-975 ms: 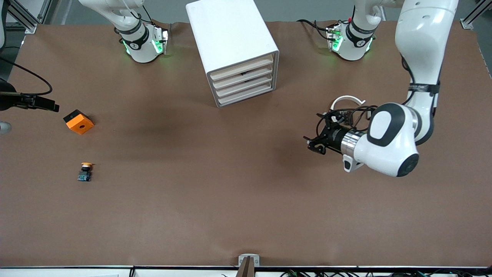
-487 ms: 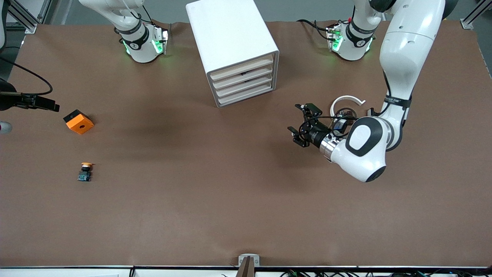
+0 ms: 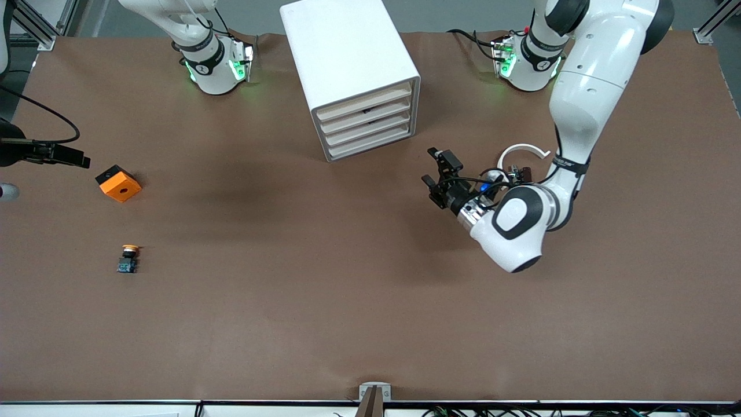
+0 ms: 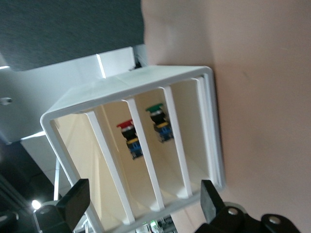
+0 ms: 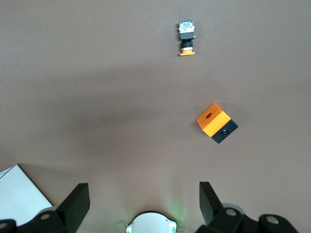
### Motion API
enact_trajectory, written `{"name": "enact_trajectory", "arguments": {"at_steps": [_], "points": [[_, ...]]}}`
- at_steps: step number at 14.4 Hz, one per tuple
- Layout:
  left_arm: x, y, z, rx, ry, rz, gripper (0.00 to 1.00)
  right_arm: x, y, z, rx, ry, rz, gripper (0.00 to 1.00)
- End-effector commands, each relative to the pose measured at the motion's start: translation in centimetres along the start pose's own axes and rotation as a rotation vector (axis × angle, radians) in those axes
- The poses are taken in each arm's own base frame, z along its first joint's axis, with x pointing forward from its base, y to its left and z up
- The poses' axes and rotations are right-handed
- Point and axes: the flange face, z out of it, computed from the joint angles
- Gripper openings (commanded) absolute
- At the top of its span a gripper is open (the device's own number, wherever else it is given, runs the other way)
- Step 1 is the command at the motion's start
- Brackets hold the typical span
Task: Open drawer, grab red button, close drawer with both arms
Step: 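Grasp the drawer handle with the left gripper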
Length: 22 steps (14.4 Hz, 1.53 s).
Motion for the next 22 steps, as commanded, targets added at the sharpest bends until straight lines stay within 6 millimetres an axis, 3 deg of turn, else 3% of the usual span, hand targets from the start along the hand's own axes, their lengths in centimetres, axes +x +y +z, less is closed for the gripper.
{"name": "enact_trajectory", "arguments": {"at_steps": [1,3,4,6,10,13,22], "points": [[-1.2,0.0,3.3,0.074,0.053,-0.039,1.0,0.1,-0.1,0.0,0.006,-0.006,0.0,1.0],[-1.4,0.2,6.1,0.11,0.096,-0.057,1.0,0.1,-0.2,0.0,0.005,-0.006,-0.001,1.0],[-1.5,0.3,7.3,0.125,0.112,-0.064,0.95,0.1,-0.2,0.0,0.005,-0.006,-0.001,1.0],[-1.7,0.8,9.2,0.146,0.136,-0.072,0.75,0.1,-0.2,0.0,0.005,-0.006,0.0,1.0],[-1.0,1.7,11.7,0.18,0.167,-0.117,0.52,0.0,-0.2,0.1,0.005,-0.009,0.0,1.0],[0.3,2.1,13.2,0.213,0.177,-0.154,0.49,0.0,-0.2,0.1,0.006,-0.011,0.0,1.0],[-0.6,1.4,17.3,0.257,0.219,-0.151,0.47,0.1,-0.2,0.2,0.006,-0.012,0.002,1.0]]}}
